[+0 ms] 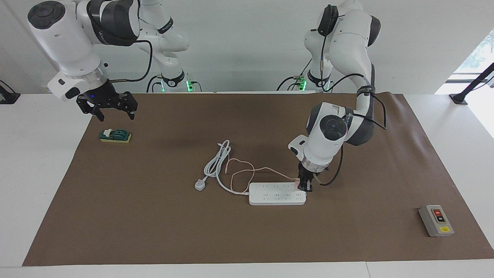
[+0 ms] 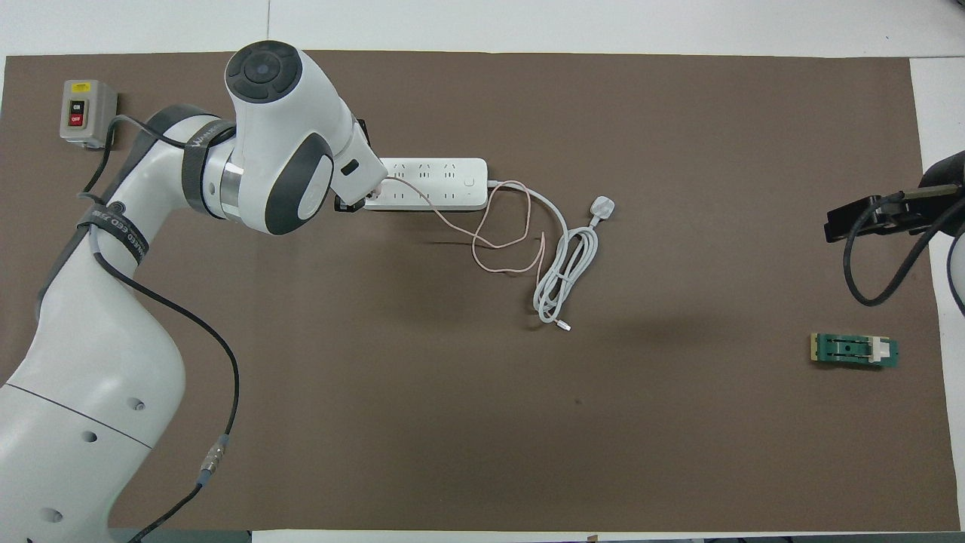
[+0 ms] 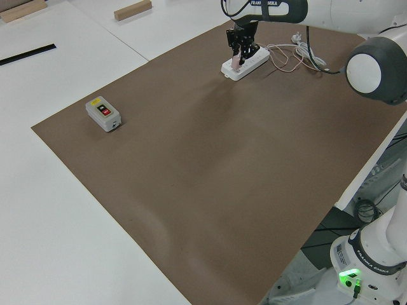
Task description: Plug charger into power strip
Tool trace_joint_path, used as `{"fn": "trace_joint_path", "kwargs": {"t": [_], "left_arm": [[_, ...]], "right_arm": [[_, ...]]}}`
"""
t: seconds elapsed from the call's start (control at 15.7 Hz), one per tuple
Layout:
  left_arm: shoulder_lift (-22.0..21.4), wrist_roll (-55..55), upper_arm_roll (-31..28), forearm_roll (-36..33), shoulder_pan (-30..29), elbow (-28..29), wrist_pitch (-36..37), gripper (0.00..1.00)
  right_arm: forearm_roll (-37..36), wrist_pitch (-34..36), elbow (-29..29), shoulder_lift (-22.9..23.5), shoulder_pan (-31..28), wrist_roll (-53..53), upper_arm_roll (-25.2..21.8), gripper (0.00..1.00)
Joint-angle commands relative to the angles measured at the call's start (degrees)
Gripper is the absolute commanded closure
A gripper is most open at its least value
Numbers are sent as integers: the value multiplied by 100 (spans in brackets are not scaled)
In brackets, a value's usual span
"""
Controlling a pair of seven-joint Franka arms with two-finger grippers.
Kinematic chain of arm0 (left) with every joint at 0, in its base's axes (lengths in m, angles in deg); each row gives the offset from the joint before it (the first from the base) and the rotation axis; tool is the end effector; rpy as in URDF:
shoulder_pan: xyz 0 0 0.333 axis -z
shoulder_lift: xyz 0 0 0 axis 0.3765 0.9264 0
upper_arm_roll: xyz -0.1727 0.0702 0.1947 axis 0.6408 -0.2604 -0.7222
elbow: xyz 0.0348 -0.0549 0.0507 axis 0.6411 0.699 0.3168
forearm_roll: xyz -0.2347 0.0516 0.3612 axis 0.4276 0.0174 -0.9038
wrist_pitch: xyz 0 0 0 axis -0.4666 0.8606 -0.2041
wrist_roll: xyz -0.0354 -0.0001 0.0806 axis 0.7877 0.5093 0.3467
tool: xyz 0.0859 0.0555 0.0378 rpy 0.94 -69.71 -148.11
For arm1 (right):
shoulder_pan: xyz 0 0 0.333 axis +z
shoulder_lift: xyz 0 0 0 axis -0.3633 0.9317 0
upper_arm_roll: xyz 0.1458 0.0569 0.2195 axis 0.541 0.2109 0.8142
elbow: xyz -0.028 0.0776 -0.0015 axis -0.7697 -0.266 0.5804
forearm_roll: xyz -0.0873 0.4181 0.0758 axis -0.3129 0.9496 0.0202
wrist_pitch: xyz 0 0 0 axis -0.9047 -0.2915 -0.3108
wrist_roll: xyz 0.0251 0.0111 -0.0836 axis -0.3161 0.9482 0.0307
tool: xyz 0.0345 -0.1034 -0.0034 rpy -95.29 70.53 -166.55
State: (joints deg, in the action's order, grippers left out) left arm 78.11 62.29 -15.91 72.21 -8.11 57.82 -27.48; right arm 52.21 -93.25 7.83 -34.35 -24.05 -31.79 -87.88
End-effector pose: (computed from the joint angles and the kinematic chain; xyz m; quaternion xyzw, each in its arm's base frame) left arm 0.6711 -0.2896 0.3031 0.6455 -0.7633 0.0207 0.0164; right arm 0.6030 -0.0282 0.5240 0.9993 0.0296 -0.0215 0.0105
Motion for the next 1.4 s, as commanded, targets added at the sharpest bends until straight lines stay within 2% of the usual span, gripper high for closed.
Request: {"fn": "trace_joint_path", "kwargs": {"t": [0.0,0.77,1.34], "left_arm": [[-77,-16,-1,-45,23,257,-92,100],[-147,-33,-1,-36,15,424,-56,100],[-112,257,-1,-89,15,442,-460,100]], "right_arm": [[-72,63,42,-79,-68,9,67,0],[-81,63,42,-79,-68,9,67,0],[-81,63,42,-79,-77,9,67,0]]}}
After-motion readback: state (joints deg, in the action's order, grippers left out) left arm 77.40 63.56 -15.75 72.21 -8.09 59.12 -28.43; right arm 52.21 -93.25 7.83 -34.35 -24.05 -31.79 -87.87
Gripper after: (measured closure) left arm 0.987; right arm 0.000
